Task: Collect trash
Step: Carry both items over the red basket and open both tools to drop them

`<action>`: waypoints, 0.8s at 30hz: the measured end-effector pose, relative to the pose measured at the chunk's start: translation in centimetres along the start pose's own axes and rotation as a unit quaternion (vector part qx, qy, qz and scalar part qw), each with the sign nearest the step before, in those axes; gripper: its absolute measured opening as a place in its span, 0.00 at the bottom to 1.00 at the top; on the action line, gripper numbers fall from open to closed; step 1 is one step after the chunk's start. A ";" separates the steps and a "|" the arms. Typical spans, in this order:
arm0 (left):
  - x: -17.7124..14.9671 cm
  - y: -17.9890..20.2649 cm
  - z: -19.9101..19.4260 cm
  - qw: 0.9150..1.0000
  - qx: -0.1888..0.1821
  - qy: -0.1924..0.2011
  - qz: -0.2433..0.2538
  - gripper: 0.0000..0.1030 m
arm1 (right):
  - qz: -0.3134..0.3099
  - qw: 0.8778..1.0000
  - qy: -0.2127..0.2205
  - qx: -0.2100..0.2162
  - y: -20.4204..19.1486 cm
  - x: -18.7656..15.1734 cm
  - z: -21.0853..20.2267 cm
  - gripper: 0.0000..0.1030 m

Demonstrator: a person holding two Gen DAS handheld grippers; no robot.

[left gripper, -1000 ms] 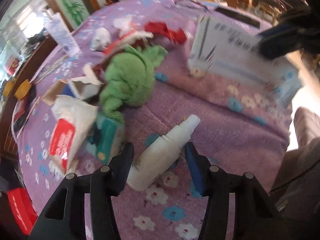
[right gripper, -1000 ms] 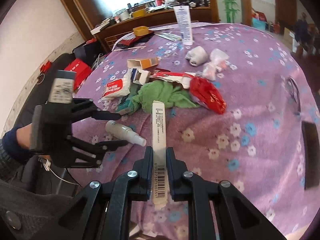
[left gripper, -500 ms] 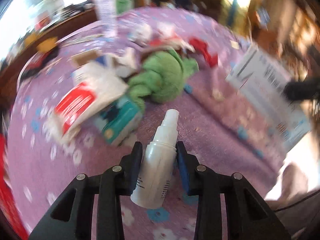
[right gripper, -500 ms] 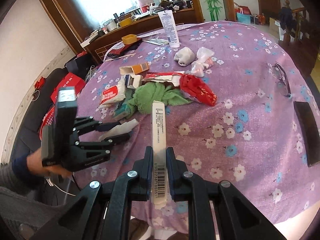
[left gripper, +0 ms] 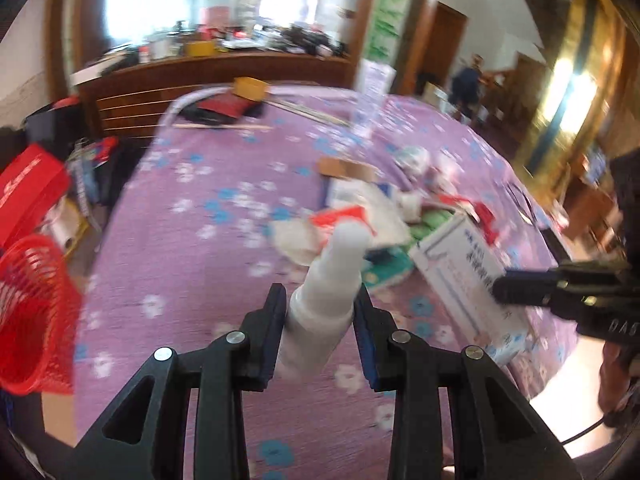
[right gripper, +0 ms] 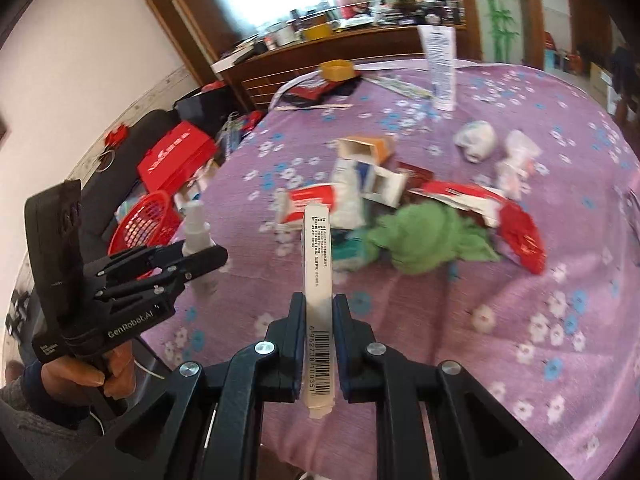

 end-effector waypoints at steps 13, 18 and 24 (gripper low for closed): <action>-2.1 -14.6 -8.0 0.984 0.074 0.060 -0.148 0.28 | -0.118 0.991 -0.033 0.055 -12.5 6.4 5.3 0.14; -3.5 -20.8 -9.7 0.972 0.098 0.074 -0.199 0.28 | -0.159 0.983 -0.048 0.074 -18.8 9.6 8.6 0.14; -4.3 -26.5 -9.5 0.965 0.105 0.061 -0.233 0.28 | -0.181 0.977 -0.068 0.084 -25.0 13.1 13.5 0.14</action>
Point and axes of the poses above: each gripper's, at about its wrist camera, not at the fingertips, and z roughly the way its jaws point, y to its right, x to its top, the point moved 1 cm from there along z, roughly the way its jaws point, and after that the axes turned 12 degrees about -y, right-handed, at the moved point
